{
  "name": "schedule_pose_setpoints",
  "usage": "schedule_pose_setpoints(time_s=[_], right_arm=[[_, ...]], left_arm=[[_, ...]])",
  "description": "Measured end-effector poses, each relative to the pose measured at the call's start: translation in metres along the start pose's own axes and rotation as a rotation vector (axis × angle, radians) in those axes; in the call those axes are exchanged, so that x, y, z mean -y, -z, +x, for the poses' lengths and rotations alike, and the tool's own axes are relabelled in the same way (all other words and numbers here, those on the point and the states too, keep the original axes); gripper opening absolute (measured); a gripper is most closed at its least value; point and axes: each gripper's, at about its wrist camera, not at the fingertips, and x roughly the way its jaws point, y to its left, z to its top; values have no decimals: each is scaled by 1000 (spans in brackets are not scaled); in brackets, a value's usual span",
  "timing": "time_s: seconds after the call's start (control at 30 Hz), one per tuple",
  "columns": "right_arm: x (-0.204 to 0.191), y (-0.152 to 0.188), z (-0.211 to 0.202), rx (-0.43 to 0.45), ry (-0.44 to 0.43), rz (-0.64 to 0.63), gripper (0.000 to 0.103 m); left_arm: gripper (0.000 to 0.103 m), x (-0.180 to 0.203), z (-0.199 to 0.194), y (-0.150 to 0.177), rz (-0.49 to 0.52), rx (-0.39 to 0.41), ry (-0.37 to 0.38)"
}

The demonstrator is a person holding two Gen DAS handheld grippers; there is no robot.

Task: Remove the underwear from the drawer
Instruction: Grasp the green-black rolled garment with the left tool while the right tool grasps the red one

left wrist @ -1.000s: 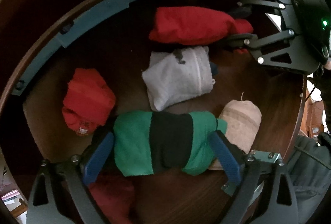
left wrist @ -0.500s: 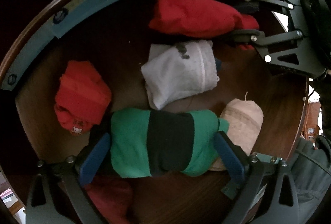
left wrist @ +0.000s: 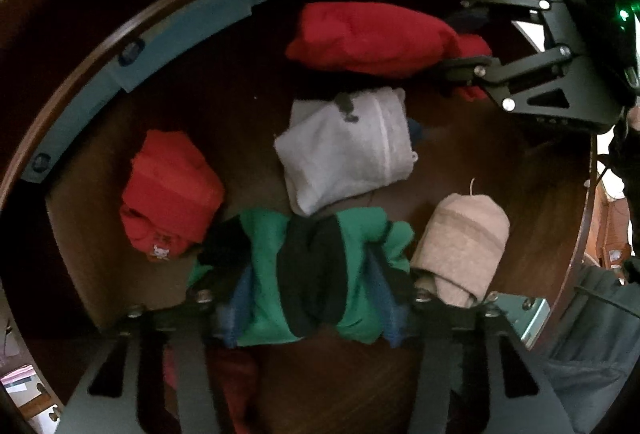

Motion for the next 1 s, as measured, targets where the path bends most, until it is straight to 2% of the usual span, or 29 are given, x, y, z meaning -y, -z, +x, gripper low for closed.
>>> schedule_pose_setpoints(time_s=[0.53, 0.67, 0.87, 1.0], right_arm=[[2, 6, -18, 69, 3, 28, 38], [3, 8, -24, 89, 13, 16, 38], [-5, 13, -39, 145, 57, 6, 38], [-11, 14, -41, 132, 79, -13, 38]], left_arm=[[23, 10, -35, 16, 52, 125, -62], [17, 8, -46, 20, 36, 155, -51], [15, 2, -55, 26, 37, 165, -43], [16, -2, -54, 27, 32, 146, -20]])
